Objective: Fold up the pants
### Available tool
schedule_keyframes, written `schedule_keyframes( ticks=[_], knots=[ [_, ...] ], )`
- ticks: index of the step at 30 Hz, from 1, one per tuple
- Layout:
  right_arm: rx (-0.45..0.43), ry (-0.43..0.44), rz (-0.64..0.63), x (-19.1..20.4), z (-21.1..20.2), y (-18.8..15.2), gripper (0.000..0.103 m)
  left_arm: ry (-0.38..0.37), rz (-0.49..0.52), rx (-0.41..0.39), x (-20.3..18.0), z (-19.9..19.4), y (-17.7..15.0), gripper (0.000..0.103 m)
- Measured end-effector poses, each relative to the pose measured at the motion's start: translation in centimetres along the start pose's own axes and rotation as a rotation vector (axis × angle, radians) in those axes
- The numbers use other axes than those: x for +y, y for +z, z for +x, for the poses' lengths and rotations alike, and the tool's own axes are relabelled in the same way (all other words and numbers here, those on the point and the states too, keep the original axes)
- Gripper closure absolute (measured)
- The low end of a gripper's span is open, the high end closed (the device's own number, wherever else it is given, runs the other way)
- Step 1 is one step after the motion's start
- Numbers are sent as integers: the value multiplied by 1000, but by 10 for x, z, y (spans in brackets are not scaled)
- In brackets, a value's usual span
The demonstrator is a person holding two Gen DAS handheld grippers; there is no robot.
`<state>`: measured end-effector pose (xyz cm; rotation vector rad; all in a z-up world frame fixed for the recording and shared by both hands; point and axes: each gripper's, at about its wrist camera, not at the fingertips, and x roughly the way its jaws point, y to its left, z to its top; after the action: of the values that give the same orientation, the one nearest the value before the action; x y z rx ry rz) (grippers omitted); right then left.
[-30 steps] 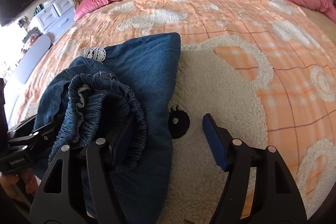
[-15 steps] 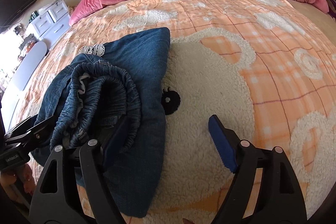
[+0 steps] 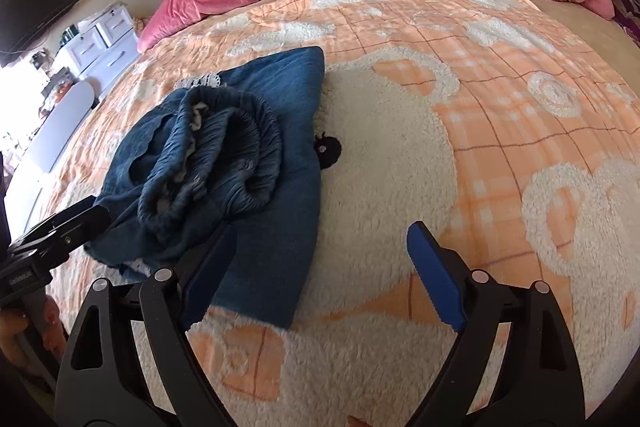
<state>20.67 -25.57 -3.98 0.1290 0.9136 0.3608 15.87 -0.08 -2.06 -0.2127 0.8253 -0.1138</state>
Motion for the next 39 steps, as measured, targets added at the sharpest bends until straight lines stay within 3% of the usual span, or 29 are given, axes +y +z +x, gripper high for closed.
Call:
schedule_keyframes(
  ticks=[15,25,39],
  knots=[
    [-92,-11,-66,27,-43,-16,11,10,25,-44,-8,-39,-22,5],
    [-169,-6,-89,38,-75,-25,9,23,43,-86,-13,-60,-32,4],
    [-180,-22,-111,45,-100,-53,9,26,70,-92,-19,-82,-52,4]
  ],
)
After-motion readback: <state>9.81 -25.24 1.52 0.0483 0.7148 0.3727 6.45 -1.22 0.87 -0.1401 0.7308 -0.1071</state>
